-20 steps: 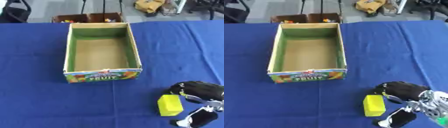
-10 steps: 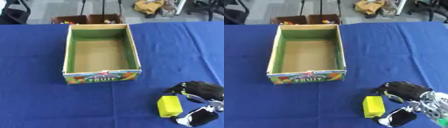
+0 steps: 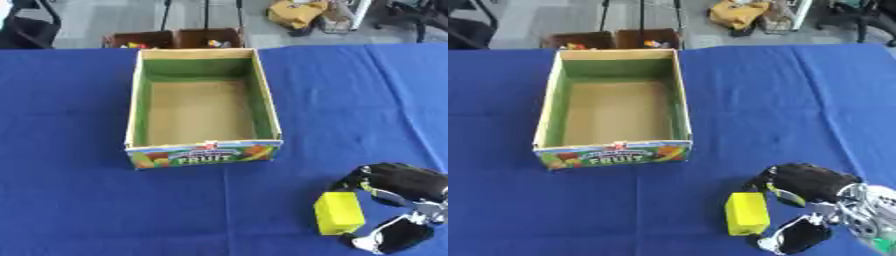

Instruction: Pick up objects on the table and place them in the box.

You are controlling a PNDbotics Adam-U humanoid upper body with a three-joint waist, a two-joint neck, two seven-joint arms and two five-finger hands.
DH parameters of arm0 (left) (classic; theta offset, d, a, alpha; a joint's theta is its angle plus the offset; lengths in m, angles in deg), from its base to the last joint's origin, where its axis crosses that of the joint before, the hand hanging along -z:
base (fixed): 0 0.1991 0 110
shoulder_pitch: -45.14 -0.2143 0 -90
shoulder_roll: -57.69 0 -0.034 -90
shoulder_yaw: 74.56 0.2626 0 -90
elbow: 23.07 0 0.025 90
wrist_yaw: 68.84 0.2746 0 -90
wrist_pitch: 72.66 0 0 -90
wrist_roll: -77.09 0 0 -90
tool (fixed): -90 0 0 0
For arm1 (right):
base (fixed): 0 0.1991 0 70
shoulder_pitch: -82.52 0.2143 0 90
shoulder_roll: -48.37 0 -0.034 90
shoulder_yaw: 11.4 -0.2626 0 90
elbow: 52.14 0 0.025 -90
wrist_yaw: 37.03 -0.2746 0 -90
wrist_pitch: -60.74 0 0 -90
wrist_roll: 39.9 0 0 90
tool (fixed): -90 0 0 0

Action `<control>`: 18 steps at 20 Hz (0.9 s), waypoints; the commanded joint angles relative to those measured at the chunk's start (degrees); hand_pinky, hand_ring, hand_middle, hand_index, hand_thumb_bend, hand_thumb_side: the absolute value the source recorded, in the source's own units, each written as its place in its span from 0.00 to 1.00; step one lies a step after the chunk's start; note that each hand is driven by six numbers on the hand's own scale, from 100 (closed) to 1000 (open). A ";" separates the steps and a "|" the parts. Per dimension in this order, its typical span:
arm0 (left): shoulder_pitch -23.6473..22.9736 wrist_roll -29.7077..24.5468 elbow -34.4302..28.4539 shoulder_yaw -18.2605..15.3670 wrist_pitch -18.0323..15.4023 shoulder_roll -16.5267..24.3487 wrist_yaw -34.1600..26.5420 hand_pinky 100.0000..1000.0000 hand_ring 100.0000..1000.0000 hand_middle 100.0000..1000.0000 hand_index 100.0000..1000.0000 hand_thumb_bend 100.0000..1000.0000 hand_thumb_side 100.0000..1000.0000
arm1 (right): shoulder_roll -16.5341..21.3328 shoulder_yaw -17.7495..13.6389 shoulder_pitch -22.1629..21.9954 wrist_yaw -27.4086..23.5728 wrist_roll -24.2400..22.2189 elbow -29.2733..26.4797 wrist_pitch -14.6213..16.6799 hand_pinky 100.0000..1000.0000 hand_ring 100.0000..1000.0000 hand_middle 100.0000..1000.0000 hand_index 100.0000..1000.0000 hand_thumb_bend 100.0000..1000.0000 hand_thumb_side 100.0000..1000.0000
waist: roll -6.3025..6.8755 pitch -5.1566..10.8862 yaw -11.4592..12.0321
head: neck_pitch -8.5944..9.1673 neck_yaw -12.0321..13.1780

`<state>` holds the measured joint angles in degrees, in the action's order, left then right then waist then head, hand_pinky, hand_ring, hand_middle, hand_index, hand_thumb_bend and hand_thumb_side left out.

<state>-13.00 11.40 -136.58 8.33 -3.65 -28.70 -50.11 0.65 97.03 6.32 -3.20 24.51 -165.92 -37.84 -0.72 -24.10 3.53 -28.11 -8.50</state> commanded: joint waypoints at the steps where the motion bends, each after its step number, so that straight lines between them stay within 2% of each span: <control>1: 0.75 -0.11 -1.09 -0.04 0.27 0.75 0.05 0.59 0.88 0.85 0.93 0.00 1.00 | 1.37 -0.33 0.57 0.97 0.81 -0.81 -0.59 0.69 0.79 0.49 0.80 0.34 0.53 | -0.13 0.17 0.05 | 0.74 -0.16; 4: 0.71 -0.06 -1.09 -0.07 0.34 0.75 0.09 0.59 0.88 0.85 0.93 0.00 1.00 | 1.26 -0.14 0.65 1.07 1.30 -0.81 -0.92 0.68 0.78 0.44 0.75 0.34 0.53 | -0.16 0.14 0.23 | 0.73 -0.24; 11: 0.70 0.01 -1.09 -0.08 0.39 0.73 0.13 0.59 0.88 0.85 0.93 0.00 1.00 | 1.09 0.16 0.86 1.15 1.96 -0.81 -1.54 0.67 0.75 0.39 0.70 0.33 0.50 | -0.15 -0.03 0.40 | 0.73 -0.41; 14: 0.69 0.05 -1.09 -0.09 0.44 0.70 0.13 0.59 0.88 0.85 0.93 0.00 1.00 | 1.07 0.18 0.92 0.95 2.29 -0.81 -1.81 0.66 0.74 0.36 0.64 0.31 0.48 | -0.18 -0.08 0.55 | 0.76 -0.46; 18: 0.70 0.05 -1.09 -0.10 0.48 0.69 0.16 0.58 0.88 0.85 0.93 0.00 1.00 | 1.15 0.17 0.93 0.69 2.84 -0.81 -1.94 0.66 0.73 0.36 0.63 0.31 0.48 | -0.24 -0.10 0.65 | 0.80 -0.54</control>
<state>-13.00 11.39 -136.58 8.48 -3.30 -28.72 -50.11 0.63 97.69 6.85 -2.55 26.98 -165.92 -39.73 -0.72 -24.39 4.19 -27.93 -8.83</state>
